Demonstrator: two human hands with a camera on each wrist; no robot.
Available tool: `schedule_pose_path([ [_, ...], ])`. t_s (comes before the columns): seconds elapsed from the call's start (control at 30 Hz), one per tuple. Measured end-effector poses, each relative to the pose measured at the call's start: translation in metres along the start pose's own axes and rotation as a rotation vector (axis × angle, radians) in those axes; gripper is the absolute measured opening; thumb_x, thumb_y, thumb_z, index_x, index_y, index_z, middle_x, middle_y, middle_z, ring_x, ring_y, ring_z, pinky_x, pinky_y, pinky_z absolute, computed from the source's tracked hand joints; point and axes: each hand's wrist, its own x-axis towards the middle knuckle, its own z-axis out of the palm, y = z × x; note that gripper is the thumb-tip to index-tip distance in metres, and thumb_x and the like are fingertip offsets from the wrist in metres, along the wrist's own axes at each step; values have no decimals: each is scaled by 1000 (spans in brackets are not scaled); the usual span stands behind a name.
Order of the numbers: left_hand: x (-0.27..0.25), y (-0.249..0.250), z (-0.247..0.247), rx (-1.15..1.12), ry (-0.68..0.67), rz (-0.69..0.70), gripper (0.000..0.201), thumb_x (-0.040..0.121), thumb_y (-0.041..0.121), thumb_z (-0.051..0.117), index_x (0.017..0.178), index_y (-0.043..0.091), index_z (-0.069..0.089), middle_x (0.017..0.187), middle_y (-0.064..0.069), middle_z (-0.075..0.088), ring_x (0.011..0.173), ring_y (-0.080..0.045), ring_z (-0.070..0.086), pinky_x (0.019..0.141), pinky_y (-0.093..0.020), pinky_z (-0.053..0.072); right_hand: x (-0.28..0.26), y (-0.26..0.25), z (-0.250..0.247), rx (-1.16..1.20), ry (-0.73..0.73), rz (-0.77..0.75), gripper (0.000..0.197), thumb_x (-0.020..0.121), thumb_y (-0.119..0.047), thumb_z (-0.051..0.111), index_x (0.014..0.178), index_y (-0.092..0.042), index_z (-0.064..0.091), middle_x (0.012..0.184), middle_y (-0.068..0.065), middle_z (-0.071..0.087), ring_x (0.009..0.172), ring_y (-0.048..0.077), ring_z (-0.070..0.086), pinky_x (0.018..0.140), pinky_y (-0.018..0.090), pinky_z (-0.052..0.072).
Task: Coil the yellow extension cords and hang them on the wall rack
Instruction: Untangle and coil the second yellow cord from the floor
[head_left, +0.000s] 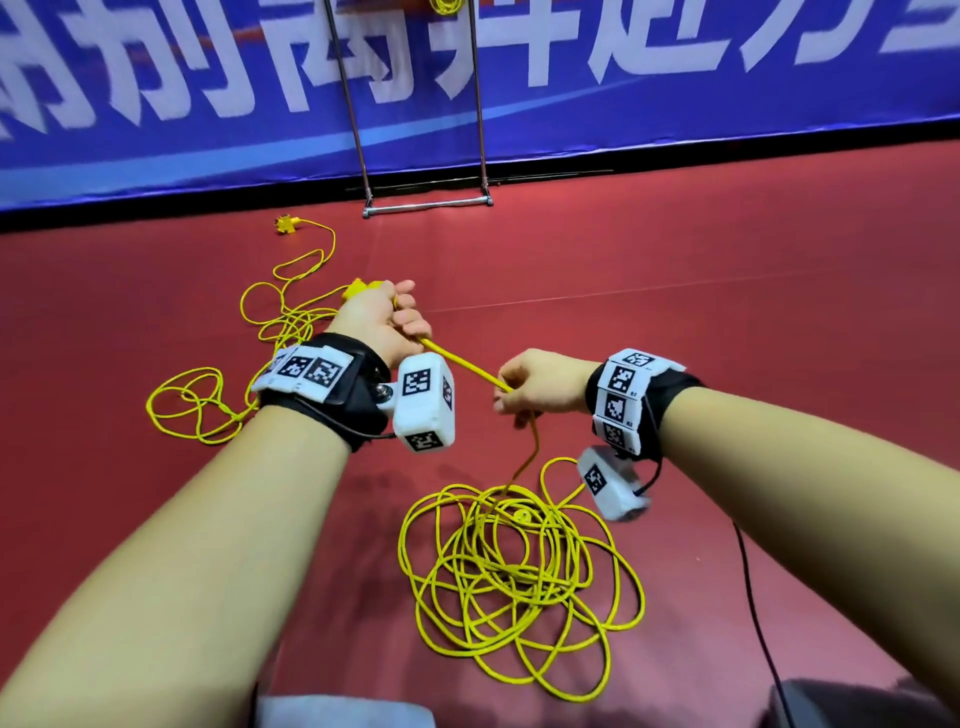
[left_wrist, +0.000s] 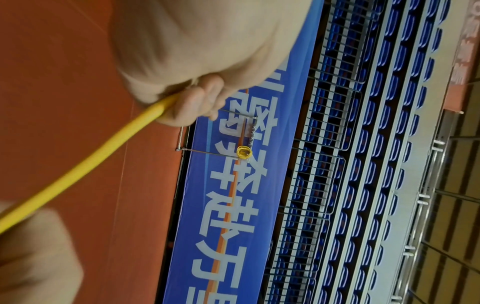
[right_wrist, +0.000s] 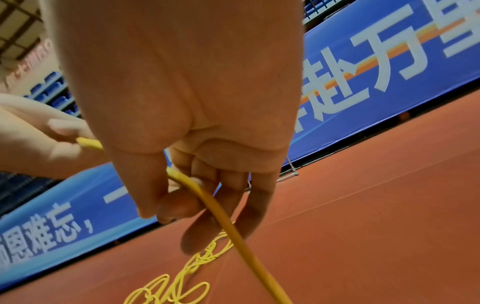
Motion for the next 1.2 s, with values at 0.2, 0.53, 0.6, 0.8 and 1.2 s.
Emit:
schedule_pose_path([
  [0.2,-3,12,-13,-11,17,50,38,106,34,39,88,5,56,57,5,40,30,-5,28,32,-17,17,0,45,1,-298,71,66,16,89,-15,65,74,-19,60,72,3,68,67,15,63,70,29,49],
  [0.53,-12,19,1,133,-17,99,30,102,24,37,90,5,57,55,4,45,37,-7,29,35,-19,17,5,106,9,-443,77,218,18,90,-23,61,99,-13,72,93,3,75,93,19,67,80,28,48],
  [0.6,-11,21,4,119,-37,109,30,101,20,36,89,4,57,56,4,46,39,-7,29,36,-19,17,5,114,7,-441,58,231,18,90,-19,61,101,-13,73,94,3,76,94,18,68,82,27,50],
  [0.8,-2,24,12,81,-44,205,31,105,21,32,92,6,57,55,6,45,36,-6,27,35,-19,20,1,130,7,-535,-38,284,16,88,-19,62,98,-18,75,92,1,73,81,15,62,69,21,41],
  [1.2,5,23,19,316,-39,257,41,107,40,29,93,13,56,52,8,41,35,-5,21,34,-17,18,6,136,-9,-552,0,324,34,95,-10,56,129,-16,59,89,2,71,89,20,69,75,23,49],
])
